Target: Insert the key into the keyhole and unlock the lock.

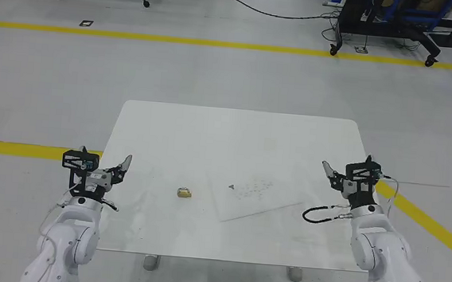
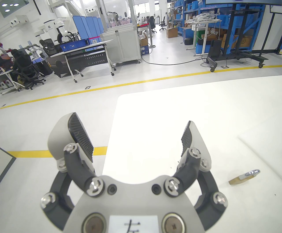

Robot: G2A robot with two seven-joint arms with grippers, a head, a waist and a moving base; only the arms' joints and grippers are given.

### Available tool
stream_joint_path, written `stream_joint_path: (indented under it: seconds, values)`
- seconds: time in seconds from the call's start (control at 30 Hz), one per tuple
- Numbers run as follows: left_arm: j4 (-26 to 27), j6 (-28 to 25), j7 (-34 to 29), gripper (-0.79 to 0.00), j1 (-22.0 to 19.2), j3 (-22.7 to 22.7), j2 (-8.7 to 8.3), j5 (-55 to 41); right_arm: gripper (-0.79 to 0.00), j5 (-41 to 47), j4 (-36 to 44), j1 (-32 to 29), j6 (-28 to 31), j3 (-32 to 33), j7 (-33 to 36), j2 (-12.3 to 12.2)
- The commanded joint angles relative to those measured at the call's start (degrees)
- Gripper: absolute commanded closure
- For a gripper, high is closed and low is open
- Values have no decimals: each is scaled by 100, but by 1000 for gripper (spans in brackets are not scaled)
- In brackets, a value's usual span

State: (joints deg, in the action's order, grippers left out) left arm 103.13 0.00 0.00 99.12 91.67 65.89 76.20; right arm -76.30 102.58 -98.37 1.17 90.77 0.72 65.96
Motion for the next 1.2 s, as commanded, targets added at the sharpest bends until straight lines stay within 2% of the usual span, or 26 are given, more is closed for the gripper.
stream_joint_path:
  seconds: [0.0,0.27,0.37,0.77,0.9,0.93,1.07,1.17]
  values:
    - [0,0,0,-785,0,0,0,0,-785,-20,-83,155,194,-153,154,7]
    - [0,0,0,-785,0,0,0,0,-785,-175,-667,999,1167,-1118,535,74]
    - [0,0,0,-785,0,0,0,0,-785,-199,-878,1181,1143,-1301,618,105]
    - [0,0,0,-785,0,0,0,0,-785,-179,-886,1178,1211,-1331,619,106]
    - [0,0,0,-785,0,0,0,0,-785,75,-1320,1586,2327,-1600,720,108]
    - [0,0,0,-785,0,0,0,0,-785,56,-1422,1725,2811,-1722,737,102]
    - [0,0,0,-785,0,0,0,0,-785,-575,-1858,2385,4312,-2136,926,61]
    - [0,0,0,-785,0,0,0,0,-785,-1106,-2239,2917,5051,-2581,1018,82]
